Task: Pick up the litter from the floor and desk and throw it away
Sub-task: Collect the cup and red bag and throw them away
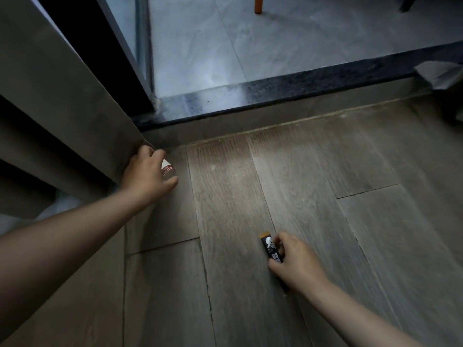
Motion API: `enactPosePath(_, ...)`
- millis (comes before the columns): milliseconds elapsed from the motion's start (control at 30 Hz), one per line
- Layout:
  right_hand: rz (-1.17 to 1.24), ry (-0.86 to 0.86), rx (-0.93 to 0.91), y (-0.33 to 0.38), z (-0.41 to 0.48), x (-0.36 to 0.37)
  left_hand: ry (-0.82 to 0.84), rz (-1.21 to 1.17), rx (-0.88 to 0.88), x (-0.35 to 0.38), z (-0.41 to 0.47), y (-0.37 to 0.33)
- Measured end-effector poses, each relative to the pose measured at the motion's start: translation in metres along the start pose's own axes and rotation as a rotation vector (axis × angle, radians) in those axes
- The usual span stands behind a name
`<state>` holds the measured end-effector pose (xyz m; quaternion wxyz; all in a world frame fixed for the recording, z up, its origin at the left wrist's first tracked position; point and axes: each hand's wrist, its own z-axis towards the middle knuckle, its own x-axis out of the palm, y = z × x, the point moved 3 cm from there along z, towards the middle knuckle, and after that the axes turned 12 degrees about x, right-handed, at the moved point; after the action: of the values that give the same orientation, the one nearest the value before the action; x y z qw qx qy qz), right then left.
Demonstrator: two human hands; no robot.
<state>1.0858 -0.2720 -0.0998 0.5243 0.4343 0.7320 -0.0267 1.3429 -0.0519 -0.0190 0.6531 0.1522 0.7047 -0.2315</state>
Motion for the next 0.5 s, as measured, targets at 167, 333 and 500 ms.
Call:
enactPosePath(167,-0.008,0.004,0.006,0.002,0.003,0.0,0.034,0.053,-0.074,-0.003,0.001,0.016)
enactPosePath(333,-0.001,0.003,0.009,0.003,0.002,-0.002,0.064,0.104,-0.111,0.0,0.002,0.029)
enactPosePath(500,-0.011,0.006,0.004,0.005,0.002,-0.003,0.165,0.14,-0.049,0.013,-0.001,0.032)
